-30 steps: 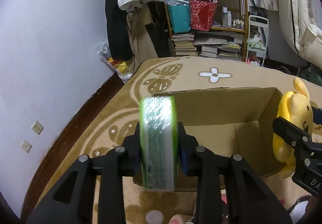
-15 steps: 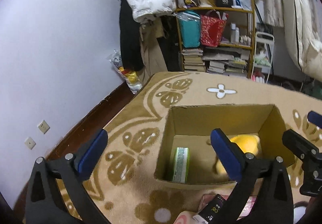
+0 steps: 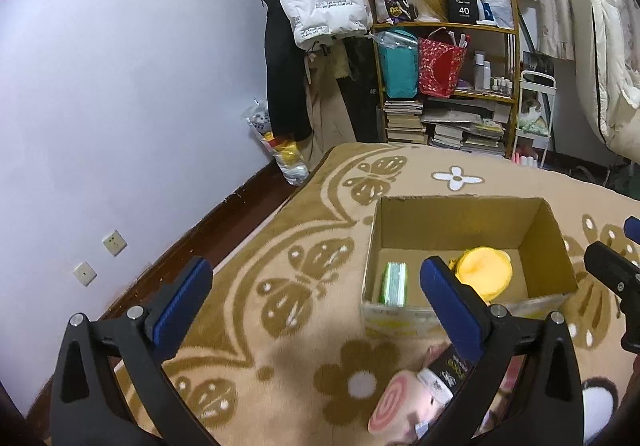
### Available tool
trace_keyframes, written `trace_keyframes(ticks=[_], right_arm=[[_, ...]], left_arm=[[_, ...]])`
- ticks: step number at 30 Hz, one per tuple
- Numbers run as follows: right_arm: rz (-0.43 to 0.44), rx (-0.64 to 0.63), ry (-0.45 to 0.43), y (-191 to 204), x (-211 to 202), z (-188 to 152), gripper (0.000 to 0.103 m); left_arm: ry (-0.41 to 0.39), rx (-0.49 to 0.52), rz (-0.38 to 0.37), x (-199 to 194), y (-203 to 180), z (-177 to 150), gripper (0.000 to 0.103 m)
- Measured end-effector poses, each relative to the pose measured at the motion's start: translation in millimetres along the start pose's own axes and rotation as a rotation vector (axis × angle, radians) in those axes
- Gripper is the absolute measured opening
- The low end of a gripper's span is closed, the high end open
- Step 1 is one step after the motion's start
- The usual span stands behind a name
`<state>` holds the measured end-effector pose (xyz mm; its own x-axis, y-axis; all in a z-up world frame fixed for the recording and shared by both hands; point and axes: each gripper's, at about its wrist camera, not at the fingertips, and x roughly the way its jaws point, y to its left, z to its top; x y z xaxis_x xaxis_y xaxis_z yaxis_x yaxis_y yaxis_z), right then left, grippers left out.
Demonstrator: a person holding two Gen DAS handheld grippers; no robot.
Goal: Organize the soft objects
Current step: 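Lower green tissue pack into box with left tool while right tool drops yellow dog in, then grasp black Face tissue pack with left tool while right tool grasps pink plush bear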
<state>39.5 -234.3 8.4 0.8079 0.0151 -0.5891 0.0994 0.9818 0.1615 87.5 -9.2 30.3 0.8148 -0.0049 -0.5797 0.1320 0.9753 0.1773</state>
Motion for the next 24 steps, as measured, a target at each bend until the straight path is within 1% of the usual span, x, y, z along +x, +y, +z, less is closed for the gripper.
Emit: trace_keyframes(ticks=[5, 7, 10, 14, 18, 24], right_arm=[[0.003, -0.014, 0.015, 6.3, -12.9, -8.5, 0.103], [0.003, -0.013, 0.023, 7.8, -17.2, -12.8, 0.103], [0.008, 0.0, 0.04, 8.6, -20.3, -19.8, 0.103], [0.004, 0.0, 0.073, 9.1, -20.1, -31.4, 0.103], [-0.003, 0.007, 0.105, 7.4, -16.7, -41.0, 0.103], [-0.01, 0.058, 0.169, -2.9, -4.3, -57.8, 0.103]], left_arm=[[0.026, 0.012, 0.006, -10.5, 2.8, -10.5, 0.103], [0.048, 0.012, 0.002, -12.3, 3.8, -15.9, 0.103], [0.102, 0.002, -0.019, -10.7, 4.6, -27.3, 0.103], [0.141, 0.009, -0.015, -5.2, 0.8, -40.1, 0.103], [0.188, 0.008, -0.035, 5.7, -3.0, -50.7, 0.103], [0.25, 0.021, -0.102, 20.4, -18.8, -59.5, 0.103]])
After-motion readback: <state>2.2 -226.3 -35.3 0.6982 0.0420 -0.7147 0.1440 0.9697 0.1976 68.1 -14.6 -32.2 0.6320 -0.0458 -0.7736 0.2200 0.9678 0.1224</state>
